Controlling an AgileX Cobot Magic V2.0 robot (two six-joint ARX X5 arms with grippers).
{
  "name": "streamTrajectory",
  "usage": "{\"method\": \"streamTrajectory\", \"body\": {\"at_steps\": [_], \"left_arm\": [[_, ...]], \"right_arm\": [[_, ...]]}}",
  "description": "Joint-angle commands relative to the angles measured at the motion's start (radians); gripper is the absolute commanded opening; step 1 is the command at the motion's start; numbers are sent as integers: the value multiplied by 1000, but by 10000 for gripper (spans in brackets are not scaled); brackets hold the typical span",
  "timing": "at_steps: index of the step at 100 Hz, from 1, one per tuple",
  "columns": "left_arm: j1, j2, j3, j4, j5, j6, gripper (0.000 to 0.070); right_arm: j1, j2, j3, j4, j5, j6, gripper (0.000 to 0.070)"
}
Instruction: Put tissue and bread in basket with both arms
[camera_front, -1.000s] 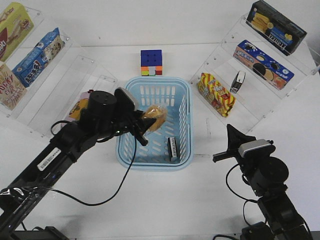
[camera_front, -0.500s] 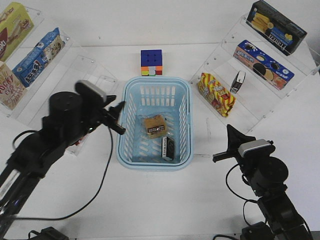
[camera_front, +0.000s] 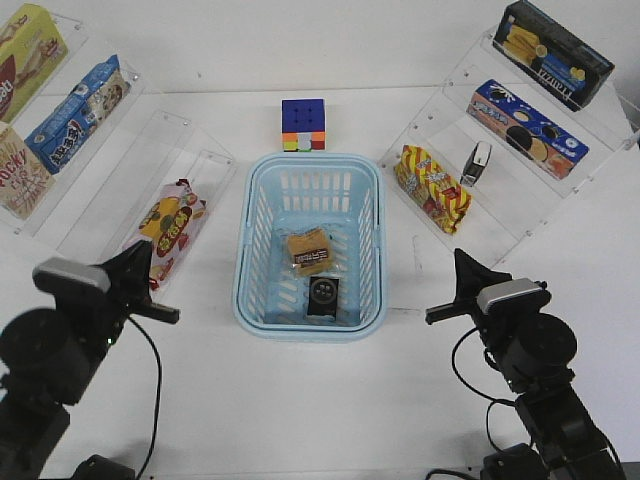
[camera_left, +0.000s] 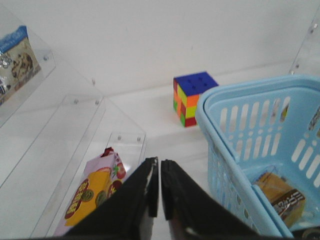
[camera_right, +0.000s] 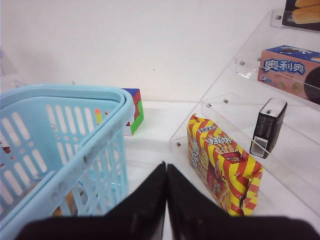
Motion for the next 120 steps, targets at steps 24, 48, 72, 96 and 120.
{"method": "streamTrajectory", "body": {"at_steps": [24, 48, 72, 96, 120], "left_arm": [[-3, -241, -330, 216, 14, -50, 0], [-3, -317, -330, 196, 14, -50, 1], [16, -375, -365, 199, -18, -28, 0], [205, -493, -679, 357, 2, -38, 1], [319, -623, -853, 353, 40, -31, 1]], "right_arm": [[6, 3, 13, 12, 0, 6, 3], [6, 3, 13, 12, 0, 6, 3], [6, 3, 13, 11, 0, 6, 3], [6, 3, 13, 18, 0, 6, 3], [6, 3, 13, 18, 0, 6, 3]]}}
